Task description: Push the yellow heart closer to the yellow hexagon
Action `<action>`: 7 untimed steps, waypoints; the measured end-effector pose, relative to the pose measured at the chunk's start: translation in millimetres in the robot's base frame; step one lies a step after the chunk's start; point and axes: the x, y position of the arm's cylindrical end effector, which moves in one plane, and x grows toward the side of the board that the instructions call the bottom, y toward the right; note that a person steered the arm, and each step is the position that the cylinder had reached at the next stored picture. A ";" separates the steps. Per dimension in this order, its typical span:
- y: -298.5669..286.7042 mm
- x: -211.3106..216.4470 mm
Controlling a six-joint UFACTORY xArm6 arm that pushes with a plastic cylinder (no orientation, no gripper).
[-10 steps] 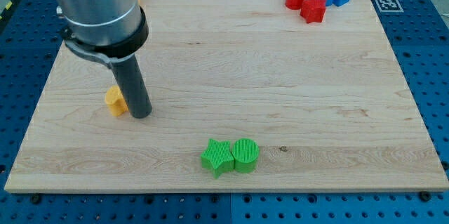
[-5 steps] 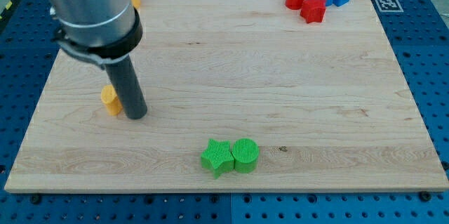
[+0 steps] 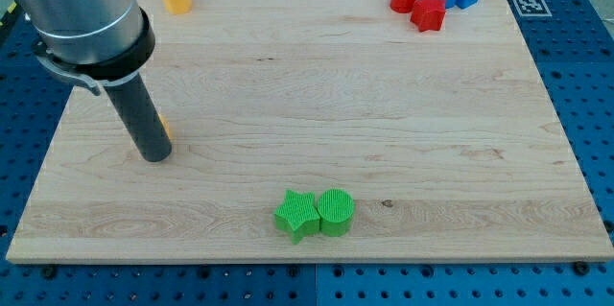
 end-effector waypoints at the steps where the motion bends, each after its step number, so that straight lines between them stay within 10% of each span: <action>1: -4.2 -1.1; 7: -19.9 -105.2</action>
